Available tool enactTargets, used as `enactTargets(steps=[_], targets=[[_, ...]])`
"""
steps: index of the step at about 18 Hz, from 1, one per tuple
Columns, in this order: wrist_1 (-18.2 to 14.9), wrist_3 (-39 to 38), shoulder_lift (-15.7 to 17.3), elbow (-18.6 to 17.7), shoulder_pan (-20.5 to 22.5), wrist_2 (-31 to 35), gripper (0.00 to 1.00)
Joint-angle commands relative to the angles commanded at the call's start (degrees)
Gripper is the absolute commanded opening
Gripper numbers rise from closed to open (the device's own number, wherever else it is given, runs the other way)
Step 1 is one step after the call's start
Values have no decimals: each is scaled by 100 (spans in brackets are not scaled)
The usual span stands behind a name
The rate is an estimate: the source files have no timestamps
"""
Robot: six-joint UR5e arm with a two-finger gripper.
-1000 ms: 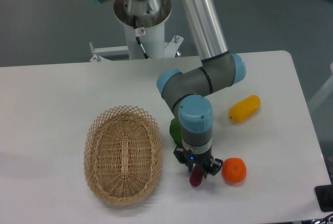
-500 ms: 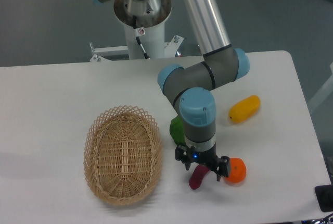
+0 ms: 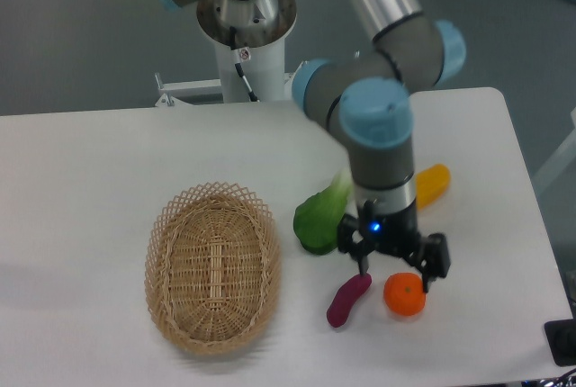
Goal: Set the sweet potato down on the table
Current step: 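Raise the open gripper up away from the sweet potato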
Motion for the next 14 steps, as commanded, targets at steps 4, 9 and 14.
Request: enactTargets(steps=[4,9,14], targets=[[-931,755,123,220,290,0,100],[-1276,1380,273,185,668,-9,100],[-1276,1749,282,106,844,-9,100]])
